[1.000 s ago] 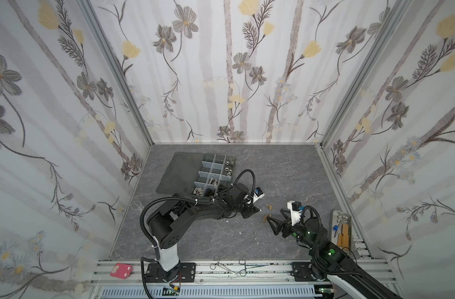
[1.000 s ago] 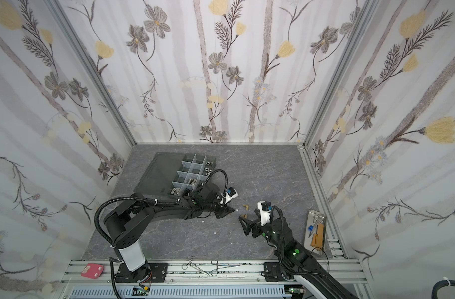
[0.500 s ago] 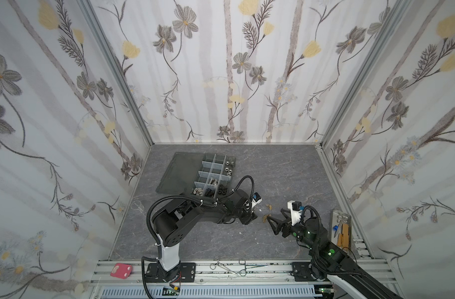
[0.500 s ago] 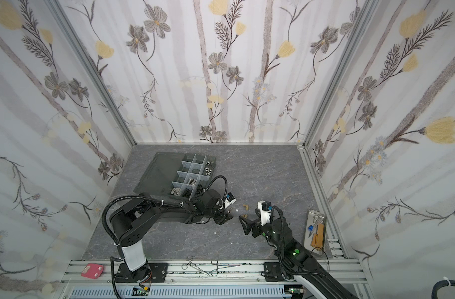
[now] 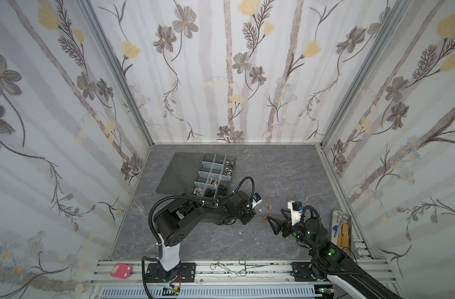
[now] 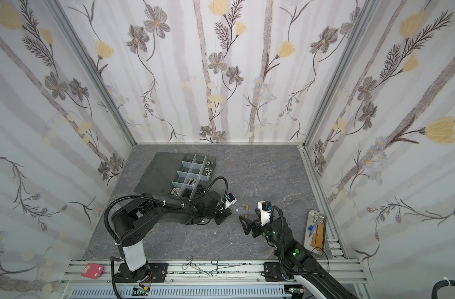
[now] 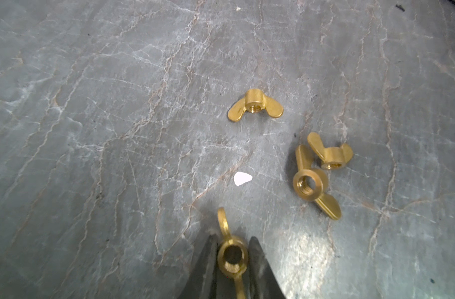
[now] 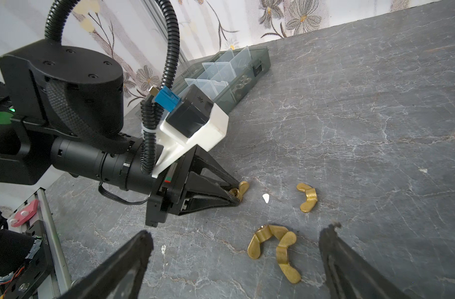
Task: Sort the screws and nuts into containers
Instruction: Pick up the nut at the center of the table.
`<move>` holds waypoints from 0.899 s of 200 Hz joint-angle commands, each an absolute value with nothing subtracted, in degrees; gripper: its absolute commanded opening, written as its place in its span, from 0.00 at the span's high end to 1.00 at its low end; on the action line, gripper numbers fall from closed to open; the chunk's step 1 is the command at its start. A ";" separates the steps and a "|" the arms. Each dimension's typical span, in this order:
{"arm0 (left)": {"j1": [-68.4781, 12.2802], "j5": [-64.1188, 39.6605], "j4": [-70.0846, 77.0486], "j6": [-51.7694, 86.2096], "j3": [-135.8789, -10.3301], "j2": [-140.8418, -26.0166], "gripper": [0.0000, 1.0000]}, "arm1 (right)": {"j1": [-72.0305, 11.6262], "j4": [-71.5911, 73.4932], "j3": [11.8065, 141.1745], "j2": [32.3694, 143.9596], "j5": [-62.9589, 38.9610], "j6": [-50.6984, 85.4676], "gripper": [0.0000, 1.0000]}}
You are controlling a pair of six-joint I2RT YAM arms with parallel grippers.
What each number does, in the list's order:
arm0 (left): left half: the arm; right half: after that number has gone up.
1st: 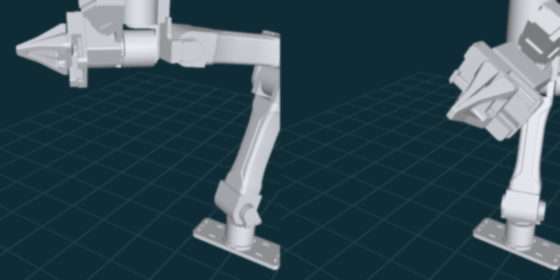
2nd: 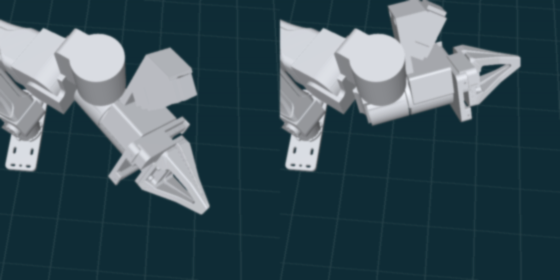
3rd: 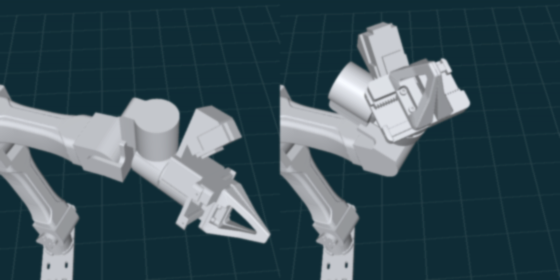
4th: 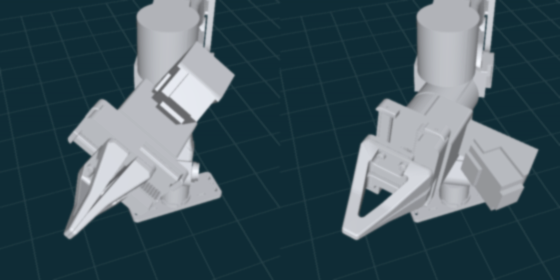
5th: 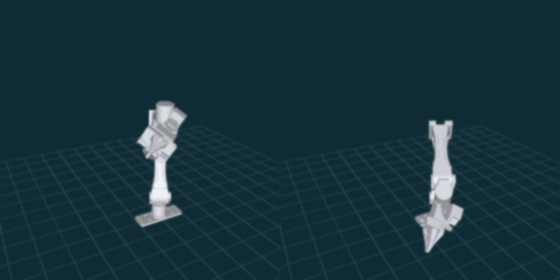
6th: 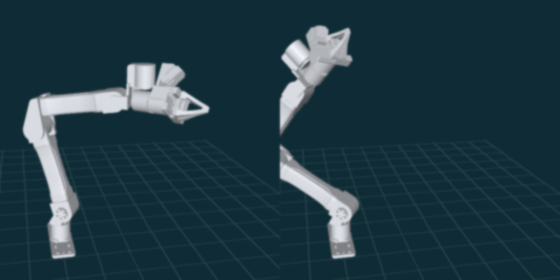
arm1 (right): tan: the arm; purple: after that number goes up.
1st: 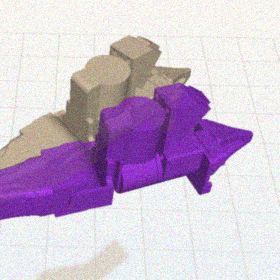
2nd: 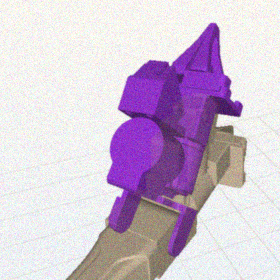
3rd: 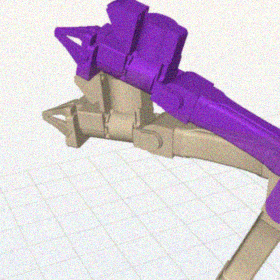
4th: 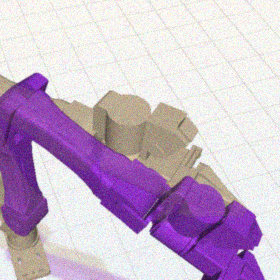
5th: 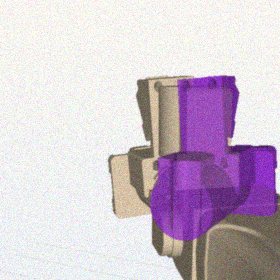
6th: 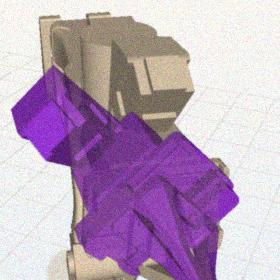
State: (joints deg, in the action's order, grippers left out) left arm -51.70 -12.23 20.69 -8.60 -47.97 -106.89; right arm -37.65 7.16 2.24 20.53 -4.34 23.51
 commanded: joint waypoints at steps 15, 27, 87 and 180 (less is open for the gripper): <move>-51.74 -10.84 20.11 -8.54 -48.34 -107.27 0.82 | -37.69 8.65 2.20 20.39 -3.96 23.69 0.00; -51.70 -10.64 20.29 -8.56 -48.30 -106.85 0.84 | -37.69 8.69 2.27 20.39 -3.96 23.59 0.00; -49.99 -9.60 19.01 -7.80 -51.32 -100.90 0.86 | -37.76 8.80 2.16 20.39 -4.13 23.55 0.00; -28.99 -5.61 11.29 0.64 -59.26 -94.73 0.84 | -37.73 9.58 2.11 21.01 -3.24 23.07 0.00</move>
State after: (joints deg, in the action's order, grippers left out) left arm -32.86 -8.08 15.29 -3.36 -58.00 -93.71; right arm -37.69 7.25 2.24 20.75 -4.12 23.46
